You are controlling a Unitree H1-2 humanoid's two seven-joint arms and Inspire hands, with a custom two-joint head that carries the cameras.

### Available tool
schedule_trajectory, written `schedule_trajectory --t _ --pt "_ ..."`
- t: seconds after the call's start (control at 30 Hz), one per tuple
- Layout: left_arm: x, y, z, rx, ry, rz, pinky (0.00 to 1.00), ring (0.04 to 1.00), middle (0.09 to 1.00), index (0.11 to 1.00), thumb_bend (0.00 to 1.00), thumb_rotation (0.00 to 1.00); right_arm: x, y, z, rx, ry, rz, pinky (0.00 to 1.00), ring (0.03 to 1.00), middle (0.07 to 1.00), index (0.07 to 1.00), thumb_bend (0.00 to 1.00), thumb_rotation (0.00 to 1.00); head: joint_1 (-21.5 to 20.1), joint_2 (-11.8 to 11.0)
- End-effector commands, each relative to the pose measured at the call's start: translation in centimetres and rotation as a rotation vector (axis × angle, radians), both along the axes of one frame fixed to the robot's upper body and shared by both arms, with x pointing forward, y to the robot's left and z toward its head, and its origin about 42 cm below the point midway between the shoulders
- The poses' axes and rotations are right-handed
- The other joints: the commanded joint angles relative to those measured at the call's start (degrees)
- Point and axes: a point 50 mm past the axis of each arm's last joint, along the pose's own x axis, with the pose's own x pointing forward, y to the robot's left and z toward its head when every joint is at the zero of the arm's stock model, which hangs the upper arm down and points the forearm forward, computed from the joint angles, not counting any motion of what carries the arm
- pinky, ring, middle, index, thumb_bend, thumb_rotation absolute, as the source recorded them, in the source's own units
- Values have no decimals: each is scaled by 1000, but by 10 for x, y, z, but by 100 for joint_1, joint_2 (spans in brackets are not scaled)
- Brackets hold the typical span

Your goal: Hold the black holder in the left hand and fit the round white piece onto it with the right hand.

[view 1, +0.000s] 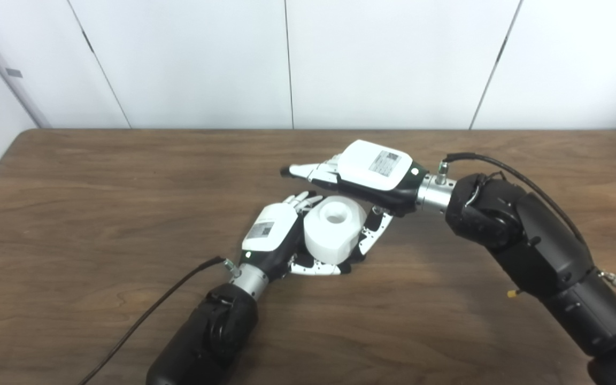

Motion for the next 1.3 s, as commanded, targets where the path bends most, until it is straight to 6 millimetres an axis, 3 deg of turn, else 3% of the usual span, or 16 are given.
schedule_trajectory --t 0.0,0.47,0.57,0.7,0.83,0.9,0.97,1.1,1.27 --pt "-38 4 -58 101 225 -9 952 945 877 483 524 56 5 1 39 47 -67 22 748 814 929 1000 979 293 5 0" --pt "-36 3 -58 98 221 -9 950 947 876 483 524 56 8 -16 56 -16 -46 16 770 843 935 1000 972 264 3 -36" --pt "-36 4 -57 97 223 -6 950 948 877 483 524 56 8 -30 63 -105 -30 18 792 853 938 1000 958 262 3 -36" --pt "-36 5 -57 100 226 -5 958 952 878 483 524 56 8 -53 69 -198 27 -16 734 833 920 1000 999 229 -26 -75" --pt "-36 7 -58 99 224 -5 955 953 879 483 524 56 10 -79 76 -256 33 -67 664 791 894 998 971 138 -48 -91" --pt "-36 8 -58 97 219 -7 954 948 876 483 524 55 13 -92 81 -226 10 -97 603 742 824 920 822 99 -75 -103" --pt "-35 9 -58 100 220 -8 952 946 875 483 523 55 15 -104 89 -143 -19 -163 582 721 779 847 764 73 -101 -124" --pt "-35 10 -58 108 225 -8 953 950 879 484 524 55 22 -122 101 78 -86 -265 516 632 691 698 777 17 -103 -145" --pt "-35 11 -59 106 220 -9 947 947 876 484 524 55 24 -133 102 368 -72 -386 526 613 655 654 747 0 -99 -185"
